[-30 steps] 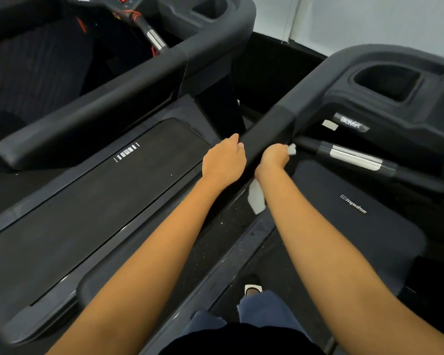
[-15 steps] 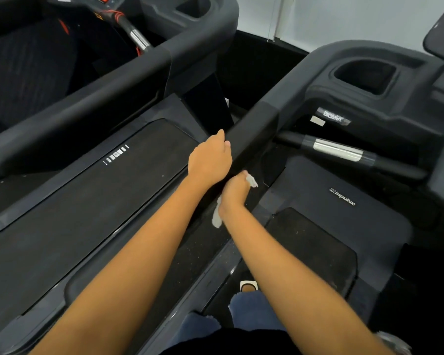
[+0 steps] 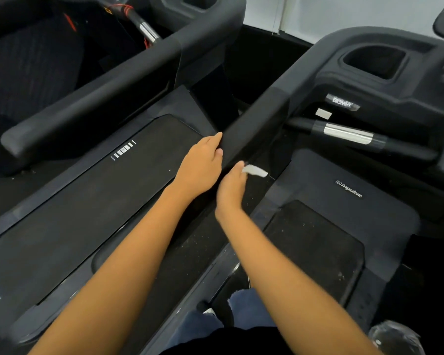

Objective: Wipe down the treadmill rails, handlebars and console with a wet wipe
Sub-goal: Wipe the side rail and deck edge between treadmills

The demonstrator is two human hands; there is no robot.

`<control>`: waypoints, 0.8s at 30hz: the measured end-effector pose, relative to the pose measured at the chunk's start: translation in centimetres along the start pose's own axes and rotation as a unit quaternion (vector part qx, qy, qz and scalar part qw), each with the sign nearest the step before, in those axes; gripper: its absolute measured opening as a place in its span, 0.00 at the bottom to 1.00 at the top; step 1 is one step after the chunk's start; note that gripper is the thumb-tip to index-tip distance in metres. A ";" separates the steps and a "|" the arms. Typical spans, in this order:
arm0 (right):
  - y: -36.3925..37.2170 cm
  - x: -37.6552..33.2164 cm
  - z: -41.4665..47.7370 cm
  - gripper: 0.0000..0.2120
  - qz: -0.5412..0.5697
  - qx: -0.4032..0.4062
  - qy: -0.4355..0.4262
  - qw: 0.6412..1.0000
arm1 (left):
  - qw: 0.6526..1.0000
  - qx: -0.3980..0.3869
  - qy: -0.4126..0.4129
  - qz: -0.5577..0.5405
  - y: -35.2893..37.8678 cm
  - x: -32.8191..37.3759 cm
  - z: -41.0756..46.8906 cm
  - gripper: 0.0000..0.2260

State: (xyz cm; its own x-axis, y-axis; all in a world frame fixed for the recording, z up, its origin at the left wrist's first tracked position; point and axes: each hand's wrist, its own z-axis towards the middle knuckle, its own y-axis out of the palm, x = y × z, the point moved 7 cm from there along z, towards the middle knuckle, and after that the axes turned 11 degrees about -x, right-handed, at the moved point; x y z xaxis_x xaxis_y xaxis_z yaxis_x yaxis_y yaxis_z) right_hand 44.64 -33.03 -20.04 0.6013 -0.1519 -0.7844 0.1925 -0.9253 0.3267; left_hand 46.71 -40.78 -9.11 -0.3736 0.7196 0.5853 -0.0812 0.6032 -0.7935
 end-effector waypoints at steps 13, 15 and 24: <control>-2.1 -7.4 4.5 0.25 -0.088 0.068 -0.084 0.990 | 0.995 0.006 0.019 0.095 0.6 0.5 -1.6 0.22; -1.3 -4.0 0.8 0.21 -0.083 0.094 -0.068 0.990 | 0.995 0.002 0.027 0.099 0.6 0.5 -1.9 0.22; -1.1 -2.4 -2.7 0.18 -0.025 0.083 -0.022 0.996 | 0.996 -0.007 0.045 0.077 0.0 -0.1 -3.6 0.22</control>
State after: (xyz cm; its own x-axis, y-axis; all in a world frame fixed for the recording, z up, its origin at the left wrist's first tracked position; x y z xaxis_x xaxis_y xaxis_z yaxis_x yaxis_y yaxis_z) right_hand 45.12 -30.68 -17.10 0.5586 -0.1168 -0.8212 0.0870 -0.9763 0.1981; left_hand 50.09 -39.63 -8.54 -0.2966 0.8312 0.4703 -0.0164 0.4880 -0.8727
